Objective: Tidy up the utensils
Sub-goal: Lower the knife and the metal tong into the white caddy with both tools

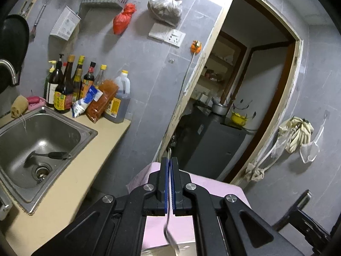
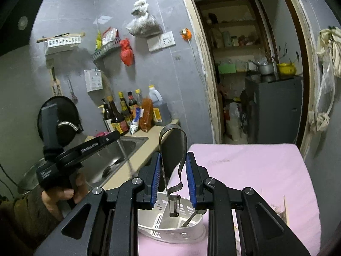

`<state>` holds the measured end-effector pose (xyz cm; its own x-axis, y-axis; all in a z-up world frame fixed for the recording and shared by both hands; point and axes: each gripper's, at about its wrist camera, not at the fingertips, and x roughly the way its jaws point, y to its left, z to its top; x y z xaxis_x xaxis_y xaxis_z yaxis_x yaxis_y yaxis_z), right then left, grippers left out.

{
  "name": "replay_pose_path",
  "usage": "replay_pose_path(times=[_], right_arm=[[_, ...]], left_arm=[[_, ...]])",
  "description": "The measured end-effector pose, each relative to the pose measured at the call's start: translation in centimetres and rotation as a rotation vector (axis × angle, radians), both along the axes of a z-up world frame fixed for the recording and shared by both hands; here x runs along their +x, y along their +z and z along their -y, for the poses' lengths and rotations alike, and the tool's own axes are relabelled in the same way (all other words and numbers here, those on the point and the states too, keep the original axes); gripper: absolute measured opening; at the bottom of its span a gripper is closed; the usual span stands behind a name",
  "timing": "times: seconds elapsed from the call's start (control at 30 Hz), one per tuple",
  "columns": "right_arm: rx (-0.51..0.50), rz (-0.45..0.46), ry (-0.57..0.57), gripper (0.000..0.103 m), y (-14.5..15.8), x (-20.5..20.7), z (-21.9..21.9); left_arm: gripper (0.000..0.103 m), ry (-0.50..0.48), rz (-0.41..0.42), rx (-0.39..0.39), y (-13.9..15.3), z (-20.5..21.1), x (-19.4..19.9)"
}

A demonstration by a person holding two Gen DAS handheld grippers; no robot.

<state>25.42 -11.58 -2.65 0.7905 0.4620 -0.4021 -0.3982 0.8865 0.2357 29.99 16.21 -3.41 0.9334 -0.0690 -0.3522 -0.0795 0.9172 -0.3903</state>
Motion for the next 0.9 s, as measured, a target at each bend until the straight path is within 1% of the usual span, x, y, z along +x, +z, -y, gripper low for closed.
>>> replay_pose_path(times=[0.1,0.23,0.4,0.5,0.6,0.73,0.9], right_arm=[[-0.003,-0.029,-0.008,0.021,-1.2,0.7,-0.6],[-0.006,-0.059,-0.015,0.021,-2.3,1.2,-1.1],[-0.010,-0.069,-0.018,0.021,-2.7,1.5,-1.4],[-0.009,-0.068,-0.018,0.021,-2.7,1.5,-1.4],[-0.009,-0.066,-0.021,0.021,-2.8,1.6,-1.6],[-0.006,-0.067,-0.023,0.021,-2.8,1.8,-1.5],[-0.004,-0.068,-0.022,0.021,-3.2,1.8,-1.2]], left_arm=[[0.002,-0.028,-0.013,0.023,-0.9,0.6,0.3],[0.002,-0.061,-0.020,0.050,-1.3,1.0,0.0],[0.002,-0.077,-0.020,0.061,-1.2,1.0,-0.4],[0.002,-0.071,0.000,0.069,-0.5,0.9,-0.7],[0.002,-0.066,0.037,0.079,1.2,0.7,-1.6],[0.002,-0.078,0.079,0.112,3.5,0.7,-3.4],[0.002,-0.090,0.061,0.129,4.3,0.7,-5.3]])
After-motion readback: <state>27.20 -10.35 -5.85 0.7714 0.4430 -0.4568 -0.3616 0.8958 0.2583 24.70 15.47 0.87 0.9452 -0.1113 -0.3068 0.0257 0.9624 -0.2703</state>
